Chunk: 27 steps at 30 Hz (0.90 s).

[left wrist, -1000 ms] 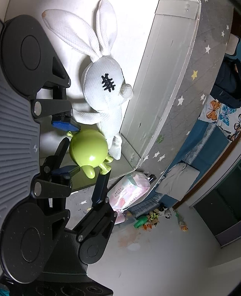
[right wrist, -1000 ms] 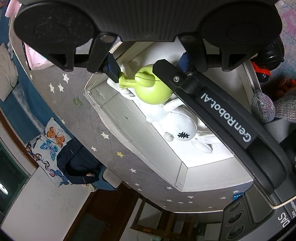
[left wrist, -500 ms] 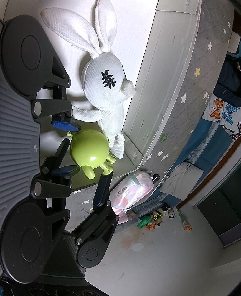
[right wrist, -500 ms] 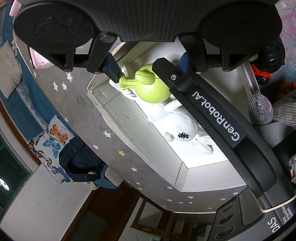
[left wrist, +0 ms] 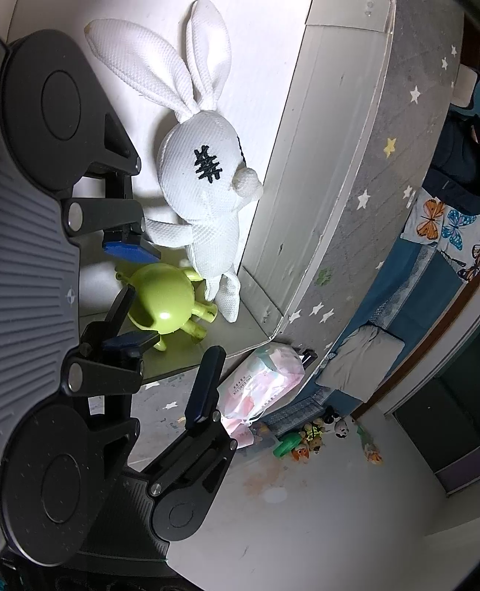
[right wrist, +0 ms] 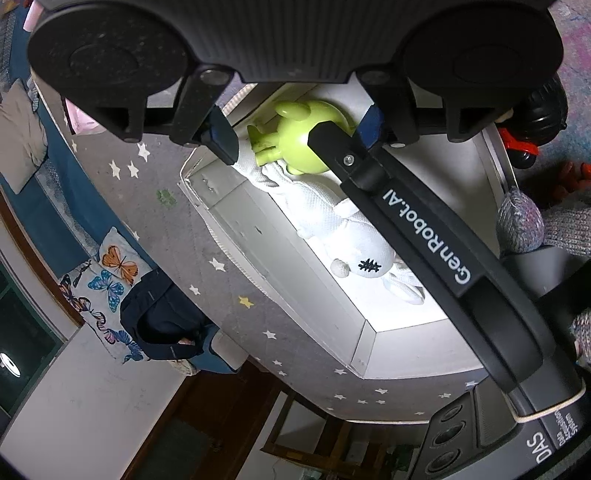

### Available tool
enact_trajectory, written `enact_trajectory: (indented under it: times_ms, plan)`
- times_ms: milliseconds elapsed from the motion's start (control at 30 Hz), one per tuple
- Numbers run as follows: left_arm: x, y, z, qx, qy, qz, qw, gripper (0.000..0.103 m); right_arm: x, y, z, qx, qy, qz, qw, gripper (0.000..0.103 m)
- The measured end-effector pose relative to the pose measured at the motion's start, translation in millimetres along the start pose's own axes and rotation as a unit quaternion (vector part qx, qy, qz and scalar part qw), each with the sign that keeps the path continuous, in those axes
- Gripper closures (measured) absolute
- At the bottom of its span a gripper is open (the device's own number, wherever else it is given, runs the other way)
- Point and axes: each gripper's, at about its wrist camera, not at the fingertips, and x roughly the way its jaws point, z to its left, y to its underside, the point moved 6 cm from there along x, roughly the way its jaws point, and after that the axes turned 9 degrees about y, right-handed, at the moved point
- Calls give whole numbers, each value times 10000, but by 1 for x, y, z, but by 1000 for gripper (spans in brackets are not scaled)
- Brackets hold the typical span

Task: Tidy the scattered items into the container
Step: 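Lift the green alien toy into the box beside the rabbit, then open the left gripper and withdraw it from the box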

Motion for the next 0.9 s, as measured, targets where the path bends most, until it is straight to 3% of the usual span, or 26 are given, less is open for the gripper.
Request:
enact_trajectory:
  times_ms: [533,900]
  plan:
    - [-19,4,-13,217,-29,-161,9996,61,-27,4,-2,399,165,-204,9989,26]
    - [-39,18,-36,588,-121,-330,9977,61,-59,12,-5,1063,377,-517,9923,21]
